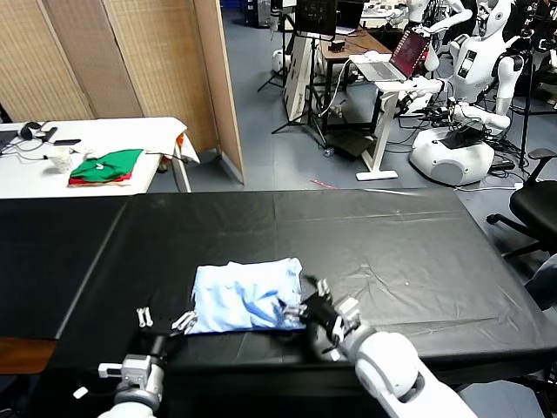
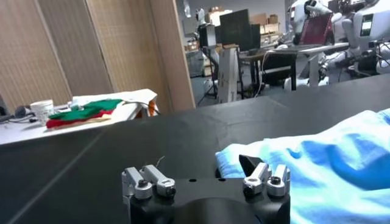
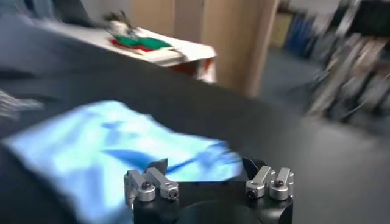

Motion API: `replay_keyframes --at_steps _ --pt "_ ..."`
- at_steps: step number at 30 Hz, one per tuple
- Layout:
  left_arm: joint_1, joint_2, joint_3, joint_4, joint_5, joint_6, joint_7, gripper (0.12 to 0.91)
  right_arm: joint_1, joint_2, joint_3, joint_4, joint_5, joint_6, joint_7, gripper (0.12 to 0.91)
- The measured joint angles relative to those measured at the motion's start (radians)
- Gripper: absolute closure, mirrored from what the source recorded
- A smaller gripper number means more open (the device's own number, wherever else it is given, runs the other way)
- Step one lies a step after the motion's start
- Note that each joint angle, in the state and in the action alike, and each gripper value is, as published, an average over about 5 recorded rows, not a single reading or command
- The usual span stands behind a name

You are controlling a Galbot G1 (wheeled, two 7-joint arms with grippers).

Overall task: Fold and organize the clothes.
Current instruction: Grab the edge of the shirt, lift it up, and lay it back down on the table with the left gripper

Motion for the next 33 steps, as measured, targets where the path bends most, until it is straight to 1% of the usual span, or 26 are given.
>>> replay_keyframes --at_steps 3,8,13,19,26,29,30,33 --pt "0.007 0.000 -0.004 -0.002 0.001 -0.004 0.000 0.123 -0.005 0.013 0.000 -0.006 0.065 -0.003 0.003 0.118" --pt "0.014 -0.005 -0.006 -0.002 0.004 -0.009 0.000 0.123 0.004 0.033 -0.003 -0.026 0.102 0.000 0.000 0.131" --pt "0.022 -0.007 -0.008 -0.003 0.008 -0.014 0.000 0.123 0.018 0.050 -0.010 -0.049 0.114 -0.001 0.001 0.205" --pt "0.028 -0.006 -0.017 -0.004 0.009 -0.017 0.000 0.123 0.001 0.041 -0.012 -0.038 0.117 -0.011 0.000 0.296" --pt "0.030 -0.007 -0.018 -0.007 0.011 -0.017 0.000 0.123 -0.027 0.019 -0.009 -0.005 0.119 -0.023 -0.001 0.498" --pt "0.032 -0.007 -0.017 -0.009 0.012 -0.016 0.000 0.123 -0.037 0.011 -0.006 0.007 0.120 -0.027 0.000 0.605" --pt "0.033 -0.007 -0.017 -0.010 0.012 -0.016 0.000 0.123 -0.041 0.007 -0.004 0.012 0.120 -0.029 0.001 0.658" --pt "0.035 -0.005 -0.017 -0.012 0.012 -0.016 0.000 0.123 -0.054 -0.003 0.004 0.026 0.120 -0.034 0.005 0.781"
